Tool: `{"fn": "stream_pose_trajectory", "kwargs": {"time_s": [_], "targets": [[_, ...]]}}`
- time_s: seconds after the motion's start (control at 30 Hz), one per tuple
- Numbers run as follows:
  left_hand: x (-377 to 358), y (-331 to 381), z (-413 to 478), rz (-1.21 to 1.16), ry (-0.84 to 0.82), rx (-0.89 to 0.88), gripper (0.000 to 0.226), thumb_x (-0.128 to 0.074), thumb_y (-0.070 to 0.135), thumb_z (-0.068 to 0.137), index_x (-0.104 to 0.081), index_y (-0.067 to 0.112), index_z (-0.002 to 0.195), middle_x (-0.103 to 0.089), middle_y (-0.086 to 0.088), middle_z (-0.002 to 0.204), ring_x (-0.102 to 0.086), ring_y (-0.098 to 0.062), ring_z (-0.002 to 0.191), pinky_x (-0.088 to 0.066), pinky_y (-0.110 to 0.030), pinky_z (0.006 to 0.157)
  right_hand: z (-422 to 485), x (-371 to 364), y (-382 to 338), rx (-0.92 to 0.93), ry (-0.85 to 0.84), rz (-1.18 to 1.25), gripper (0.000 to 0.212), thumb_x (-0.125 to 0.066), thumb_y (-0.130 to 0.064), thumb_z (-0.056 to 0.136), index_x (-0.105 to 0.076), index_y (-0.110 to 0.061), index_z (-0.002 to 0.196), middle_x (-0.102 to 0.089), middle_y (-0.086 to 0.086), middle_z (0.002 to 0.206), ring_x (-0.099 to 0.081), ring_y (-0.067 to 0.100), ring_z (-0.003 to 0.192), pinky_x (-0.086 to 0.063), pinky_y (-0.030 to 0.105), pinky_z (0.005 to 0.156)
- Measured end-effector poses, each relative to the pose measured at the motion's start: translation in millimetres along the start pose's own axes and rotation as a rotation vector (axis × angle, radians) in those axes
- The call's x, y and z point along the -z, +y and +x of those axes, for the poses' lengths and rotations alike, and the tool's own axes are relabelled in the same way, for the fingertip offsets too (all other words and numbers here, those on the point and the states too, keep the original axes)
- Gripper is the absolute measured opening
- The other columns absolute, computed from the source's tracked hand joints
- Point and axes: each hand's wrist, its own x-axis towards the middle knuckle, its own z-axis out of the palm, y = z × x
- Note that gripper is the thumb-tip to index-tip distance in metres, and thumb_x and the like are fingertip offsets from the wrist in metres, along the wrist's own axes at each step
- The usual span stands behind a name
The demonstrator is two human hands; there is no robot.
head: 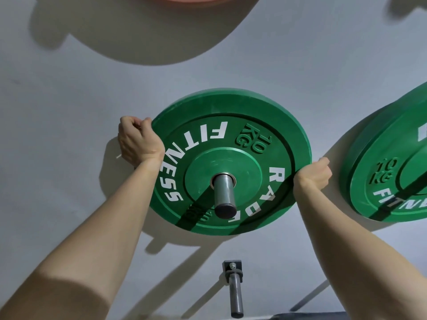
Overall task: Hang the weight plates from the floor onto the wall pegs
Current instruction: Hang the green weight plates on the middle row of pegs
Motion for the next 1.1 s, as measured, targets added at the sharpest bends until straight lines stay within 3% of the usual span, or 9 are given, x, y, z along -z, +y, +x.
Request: {"fn": "stream_pose_trajectory", "kwargs": {"time_s": [0.2,0.3,0.43,0.57,0.73,0.87,1.0,1.1], "targets": [[3,-1,3,0.050,-0.132,0.015,0.027,-0.043,0.044,0.088,-0.055,0.020,0.091,-0.065,-0.002,0.107,-0.054,-0.029,0.100,-0.030,-0.031,0.072,-3,10,-3,-0.003,-0.064,-0.081,0.037,-0.026,-0.001,0.100,-0.048,0.005,0.130,-0.055,0.025,0.128,-0.054,0.043,0.115,-0.044,0.048,0.094],[10,-3,-1,0.077,-0.165,-0.069,0.032,-0.039,0.037,0.098,-0.056,0.010,0.099,-0.062,-0.011,0.113,-0.052,-0.032,0.103,-0.029,-0.031,0.076,-5,14,-2,-0.006,-0.076,-0.109,0.038,-0.024,-0.007,0.103,-0.047,0.002,0.131,-0.057,0.023,0.129,-0.055,0.041,0.114,-0.043,0.049,0.097],[23,-1,-6,0.136,-0.216,-0.115,0.038,-0.033,0.034,0.103,-0.055,0.005,0.109,-0.058,-0.018,0.119,-0.050,-0.035,0.110,-0.035,-0.039,0.088,-16,11,3,0.198,-0.069,-0.113,0.035,-0.021,-0.012,0.103,-0.051,-0.004,0.119,-0.060,0.017,0.117,-0.053,0.035,0.099,-0.041,0.047,0.090],[41,29,-17,0.145,-0.170,-0.456,0.030,-0.045,0.027,0.092,-0.061,0.011,0.111,-0.061,-0.010,0.116,-0.051,-0.032,0.110,-0.037,-0.038,0.088,-26,15,-4,0.275,-0.184,-0.093,0.026,-0.017,-0.018,0.105,-0.043,-0.012,0.106,-0.056,0.017,0.116,-0.047,0.030,0.094,-0.038,0.043,0.084],[37,85,-42,0.306,-0.544,-0.877,0.060,-0.056,0.050,0.092,-0.044,0.025,0.144,-0.046,0.003,0.146,-0.039,-0.020,0.134,-0.031,-0.040,0.111,-29,22,-26,0.213,-0.275,-0.141,0.041,-0.013,-0.021,0.102,-0.040,-0.011,0.131,-0.047,0.020,0.136,-0.048,0.041,0.116,-0.040,0.054,0.101],[34,75,-42,0.315,-0.549,-0.833,0.058,-0.061,0.037,0.095,-0.038,0.030,0.148,-0.044,0.004,0.147,-0.040,-0.022,0.131,-0.032,-0.041,0.111,-30,29,-29,0.279,-0.311,-0.149,0.039,-0.013,-0.020,0.101,-0.043,-0.006,0.123,-0.049,0.022,0.129,-0.049,0.041,0.112,-0.040,0.056,0.101],[40,66,-39,0.319,-0.501,-0.720,0.056,-0.065,0.031,0.094,-0.040,0.028,0.145,-0.046,-0.001,0.139,-0.042,-0.025,0.123,-0.036,-0.041,0.103,-24,38,-28,0.349,-0.296,-0.033,0.052,-0.016,-0.046,0.096,-0.052,-0.010,0.108,-0.059,0.017,0.119,-0.054,0.031,0.100,-0.045,0.048,0.091],[47,51,-35,0.291,-0.503,-0.621,0.057,-0.067,0.029,0.093,-0.041,0.026,0.144,-0.046,-0.004,0.138,-0.044,-0.027,0.122,-0.037,-0.042,0.102,-19,48,-22,0.402,-0.275,-0.023,0.063,-0.023,-0.056,0.092,-0.054,-0.015,0.127,-0.057,0.014,0.135,-0.057,0.027,0.113,-0.045,0.051,0.100]]}}
